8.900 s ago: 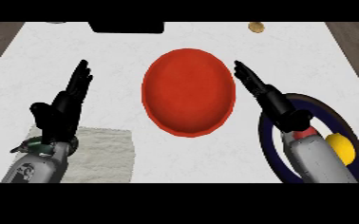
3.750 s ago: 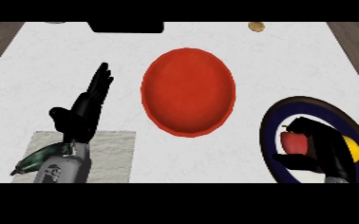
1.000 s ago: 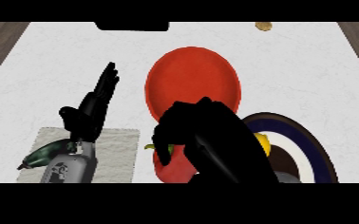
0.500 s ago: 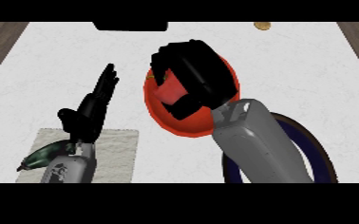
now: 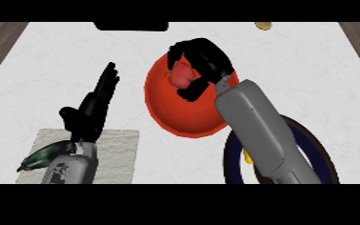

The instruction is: Pick the bell pepper from the plate and place it in the bowl

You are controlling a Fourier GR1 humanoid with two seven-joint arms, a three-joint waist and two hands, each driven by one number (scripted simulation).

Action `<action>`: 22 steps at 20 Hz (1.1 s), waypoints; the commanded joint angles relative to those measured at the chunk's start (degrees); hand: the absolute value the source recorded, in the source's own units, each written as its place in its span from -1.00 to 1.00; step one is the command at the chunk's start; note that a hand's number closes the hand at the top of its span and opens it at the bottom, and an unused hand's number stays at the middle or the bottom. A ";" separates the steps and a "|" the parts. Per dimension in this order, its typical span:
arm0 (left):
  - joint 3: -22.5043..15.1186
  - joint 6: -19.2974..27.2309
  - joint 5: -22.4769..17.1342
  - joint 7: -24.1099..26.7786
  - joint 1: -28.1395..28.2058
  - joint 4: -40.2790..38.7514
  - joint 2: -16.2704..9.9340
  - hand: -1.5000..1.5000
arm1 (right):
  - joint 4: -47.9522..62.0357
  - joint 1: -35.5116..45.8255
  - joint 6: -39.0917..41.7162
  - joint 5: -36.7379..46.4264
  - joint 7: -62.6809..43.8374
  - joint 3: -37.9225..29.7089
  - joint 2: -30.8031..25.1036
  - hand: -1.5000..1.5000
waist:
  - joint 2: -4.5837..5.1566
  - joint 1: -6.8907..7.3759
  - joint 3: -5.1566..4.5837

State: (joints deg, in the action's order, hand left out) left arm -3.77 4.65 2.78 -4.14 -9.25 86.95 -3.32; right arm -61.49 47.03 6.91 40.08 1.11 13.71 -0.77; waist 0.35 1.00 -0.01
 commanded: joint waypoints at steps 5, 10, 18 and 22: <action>0.23 0.35 0.22 -3.36 -2.36 1.50 0.20 0.00 | 11.40 3.19 4.27 -8.32 10.92 -3.15 0.74 -1.00 | -0.14 -0.08 0.03; -0.63 -1.18 -0.26 -0.50 3.36 3.39 -0.15 0.00 | 7.97 4.46 5.27 -15.49 14.76 -11.49 0.11 -1.00 | -0.34 -0.28 0.04; 2.45 -1.81 -1.68 -1.17 -0.58 0.44 -1.01 0.00 | 6.94 5.08 8.15 -24.05 9.37 -18.44 -1.14 -1.00 | -0.33 -0.96 0.00; 0.81 -0.26 0.09 -0.99 0.58 1.72 0.45 0.00 | 5.83 2.59 16.03 -29.52 9.21 -21.56 -5.67 -1.00 | -0.31 -0.99 0.01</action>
State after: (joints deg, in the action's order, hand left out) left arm -3.13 4.09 2.83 -5.53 -7.60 89.77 -3.53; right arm -56.01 50.90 18.06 15.03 9.98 -4.51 -3.51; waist -0.05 0.14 0.00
